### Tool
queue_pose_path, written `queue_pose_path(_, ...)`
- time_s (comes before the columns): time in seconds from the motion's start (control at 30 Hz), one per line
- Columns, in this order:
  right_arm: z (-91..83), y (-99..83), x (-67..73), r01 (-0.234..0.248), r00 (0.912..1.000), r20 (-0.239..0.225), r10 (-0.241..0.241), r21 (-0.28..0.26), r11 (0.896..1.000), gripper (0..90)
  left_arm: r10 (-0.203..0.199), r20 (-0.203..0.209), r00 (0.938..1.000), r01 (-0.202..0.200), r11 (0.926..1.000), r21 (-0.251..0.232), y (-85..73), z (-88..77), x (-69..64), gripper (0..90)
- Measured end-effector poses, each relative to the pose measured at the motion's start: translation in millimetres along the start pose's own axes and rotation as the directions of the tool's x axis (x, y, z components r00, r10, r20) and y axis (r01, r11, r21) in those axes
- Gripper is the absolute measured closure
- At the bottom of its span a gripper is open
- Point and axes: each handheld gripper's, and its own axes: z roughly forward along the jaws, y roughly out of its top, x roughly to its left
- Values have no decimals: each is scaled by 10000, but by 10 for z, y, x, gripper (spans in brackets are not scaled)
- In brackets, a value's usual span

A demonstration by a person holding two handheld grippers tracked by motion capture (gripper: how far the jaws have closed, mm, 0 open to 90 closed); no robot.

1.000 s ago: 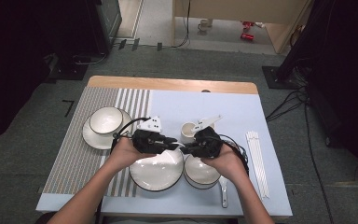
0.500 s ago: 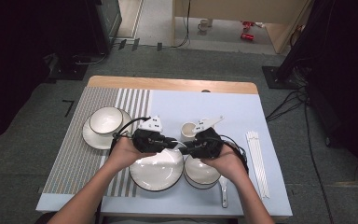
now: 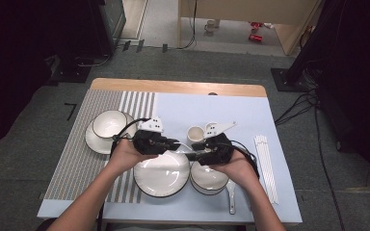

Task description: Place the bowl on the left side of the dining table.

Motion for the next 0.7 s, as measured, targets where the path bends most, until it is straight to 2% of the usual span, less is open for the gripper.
queue_pose_path(0.2, -40, -18, 12, 7, 10000, 77, -4, -358, 9994, 477, -76, 7, 10000, 76, 10000, -12, 1, -38, 41, 826)
queue_pose_path(0.4, -72, -44, 9, -38, 9995, 301, 51, -420, 9991, 436, -194, 110, 9998, 194, 9998, -72, 3, -75, 73, 826)
queue_pose_path(0.7, -121, -72, 18, 83, 9973, 728, -35, -654, 9978, 403, -158, 98, 9998, 160, 9997, -194, 13, -122, 100, 826)
